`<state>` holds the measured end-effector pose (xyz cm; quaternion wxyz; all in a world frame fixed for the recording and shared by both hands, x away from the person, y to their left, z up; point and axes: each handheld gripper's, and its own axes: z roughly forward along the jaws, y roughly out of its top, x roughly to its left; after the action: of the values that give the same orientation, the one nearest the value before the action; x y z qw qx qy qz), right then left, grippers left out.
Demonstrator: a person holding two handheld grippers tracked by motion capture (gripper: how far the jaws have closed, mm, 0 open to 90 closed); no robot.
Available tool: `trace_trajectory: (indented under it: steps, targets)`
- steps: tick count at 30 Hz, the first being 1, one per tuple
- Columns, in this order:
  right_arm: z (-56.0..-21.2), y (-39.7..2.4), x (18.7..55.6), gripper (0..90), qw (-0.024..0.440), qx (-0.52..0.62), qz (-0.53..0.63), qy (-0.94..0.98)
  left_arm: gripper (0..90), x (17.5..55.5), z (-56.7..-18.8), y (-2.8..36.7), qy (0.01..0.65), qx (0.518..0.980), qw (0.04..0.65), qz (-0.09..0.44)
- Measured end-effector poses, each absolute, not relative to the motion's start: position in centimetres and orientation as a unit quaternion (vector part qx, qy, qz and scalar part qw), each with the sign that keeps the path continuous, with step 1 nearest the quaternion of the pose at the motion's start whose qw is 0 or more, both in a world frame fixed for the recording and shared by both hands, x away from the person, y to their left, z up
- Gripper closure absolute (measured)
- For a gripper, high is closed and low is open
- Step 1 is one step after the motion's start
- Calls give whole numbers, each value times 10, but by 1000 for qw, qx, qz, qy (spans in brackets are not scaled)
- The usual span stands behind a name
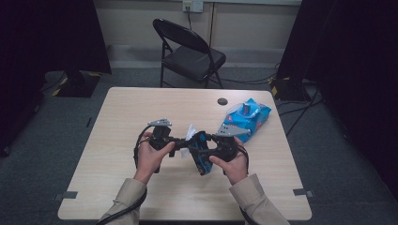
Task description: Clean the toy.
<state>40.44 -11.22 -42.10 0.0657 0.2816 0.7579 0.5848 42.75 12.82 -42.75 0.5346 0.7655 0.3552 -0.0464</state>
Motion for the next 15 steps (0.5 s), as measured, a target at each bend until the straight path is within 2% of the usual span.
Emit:
trace_trajectory:
  steps: [15]
  targets:
    - [-420, -115, 406, 255, 67, 285, 589, 753, 828, 421, -446, 117, 352, 774, 522, -67]
